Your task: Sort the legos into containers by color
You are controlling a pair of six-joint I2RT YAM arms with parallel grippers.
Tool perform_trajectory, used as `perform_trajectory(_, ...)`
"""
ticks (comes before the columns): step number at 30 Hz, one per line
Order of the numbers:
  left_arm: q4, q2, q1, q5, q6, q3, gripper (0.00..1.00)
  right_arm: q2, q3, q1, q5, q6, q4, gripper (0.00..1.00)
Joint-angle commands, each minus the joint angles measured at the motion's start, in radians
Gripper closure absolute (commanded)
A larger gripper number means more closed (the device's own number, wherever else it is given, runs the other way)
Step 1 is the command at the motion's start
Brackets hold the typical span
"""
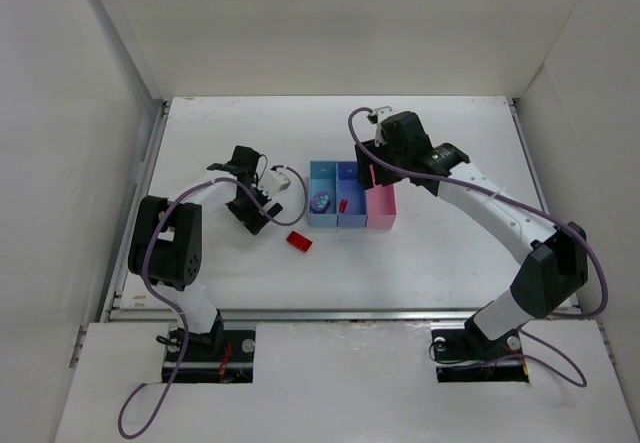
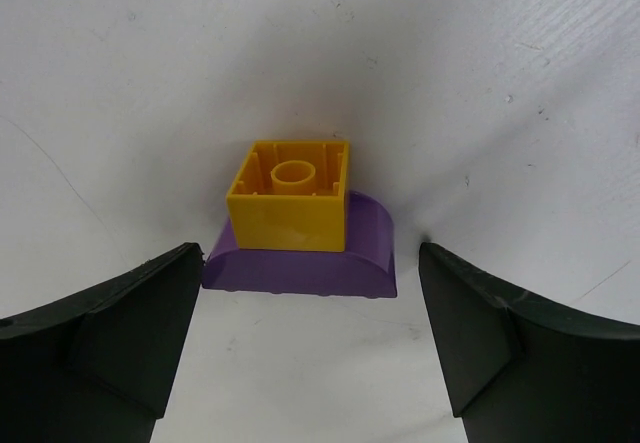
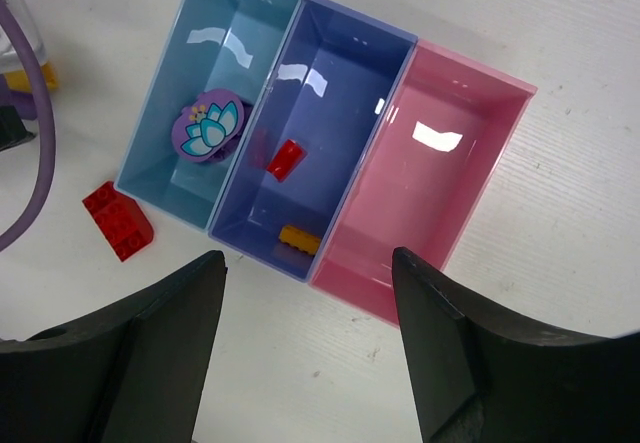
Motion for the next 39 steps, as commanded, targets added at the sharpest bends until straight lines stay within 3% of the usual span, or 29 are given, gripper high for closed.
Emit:
perform_trajectory(1,0.019,0.021,0.005,0.026,-0.001,0.009,0.13,-0.033,0.019,0.009,0.024,0.003,0.011,0.27)
perform_trajectory(12,0.019,0.041,0.005,0.055,-0.044,0.009,0.50,-0.024,0.019,0.009,0.024,0.003,0.011,0.27)
perform_trajectory(23,-0.008,0.059,0.005,0.066,-0.076,0.036,0.79,-0.024,0.037,0.009,0.024,0.003,0.002,0.27)
perform_trajectory(30,-0.008,-0.114,0.014,0.106,-0.058,0.070,0.91,-0.033,0.072,0.009,-0.006,0.012,0.002,0.27)
perform_trajectory(33,0.002,-0.235,0.014,0.135,0.005,0.104,1.00,-0.056,0.097,-0.018,-0.107,0.033,0.029,0.26)
perform_trajectory(39,0.012,-0.416,-0.021,0.273,0.137,0.170,1.00,-0.093,0.115,-0.060,-0.404,0.062,0.186,0.26)
